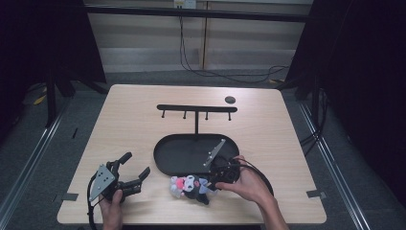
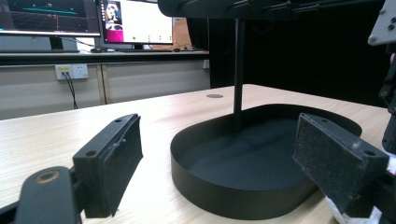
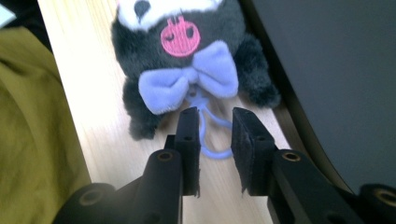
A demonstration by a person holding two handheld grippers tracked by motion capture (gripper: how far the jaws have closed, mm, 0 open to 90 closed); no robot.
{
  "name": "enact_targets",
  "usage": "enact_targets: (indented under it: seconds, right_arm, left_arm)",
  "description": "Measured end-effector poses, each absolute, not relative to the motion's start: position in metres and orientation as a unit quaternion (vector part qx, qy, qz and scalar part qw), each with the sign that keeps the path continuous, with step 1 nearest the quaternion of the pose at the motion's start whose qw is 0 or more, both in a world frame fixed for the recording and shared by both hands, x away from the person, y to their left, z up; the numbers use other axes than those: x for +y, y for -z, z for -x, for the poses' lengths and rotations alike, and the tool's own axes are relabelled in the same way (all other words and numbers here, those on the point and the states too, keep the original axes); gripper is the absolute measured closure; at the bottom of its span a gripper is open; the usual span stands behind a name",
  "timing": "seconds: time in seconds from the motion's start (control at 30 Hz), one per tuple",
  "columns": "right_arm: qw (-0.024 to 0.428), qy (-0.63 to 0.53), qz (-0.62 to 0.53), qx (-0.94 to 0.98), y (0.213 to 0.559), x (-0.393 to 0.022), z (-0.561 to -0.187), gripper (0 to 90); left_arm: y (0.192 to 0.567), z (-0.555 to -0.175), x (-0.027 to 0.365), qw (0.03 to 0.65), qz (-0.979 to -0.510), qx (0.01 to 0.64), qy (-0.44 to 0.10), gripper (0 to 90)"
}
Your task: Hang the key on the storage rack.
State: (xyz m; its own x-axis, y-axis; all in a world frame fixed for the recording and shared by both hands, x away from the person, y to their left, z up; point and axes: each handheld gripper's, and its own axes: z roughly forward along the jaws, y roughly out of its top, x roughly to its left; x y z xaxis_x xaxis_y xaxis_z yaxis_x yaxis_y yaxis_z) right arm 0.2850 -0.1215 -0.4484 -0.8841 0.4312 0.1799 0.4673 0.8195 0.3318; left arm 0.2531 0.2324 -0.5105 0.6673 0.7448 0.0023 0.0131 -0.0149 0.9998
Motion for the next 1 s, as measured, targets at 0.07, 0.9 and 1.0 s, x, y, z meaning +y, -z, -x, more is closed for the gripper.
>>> enact_targets:
  seconds: [0.07,0.9,1.0]
  right_arm:
    - [0.052,0.164,0.228,-0.958,0.449,-0.118,-0.286,72.1]
    - [0.075,0.093,0.171,-0.978,0.462,-0.092,-0.303,70.4]
    - [0.068,0.079,0.170,-0.980,0.462,-0.090,-0.303,77.5]
  left_arm:
    - [0.510,-0.253,0.232,0.639,-0.652,0.291,-0.286,15.2]
    - [0.511,-0.253,0.232,0.639,-0.652,0.290,-0.286,15.2]
    - [0.511,-0.253,0.232,0.639,-0.652,0.290,-0.286,15.2]
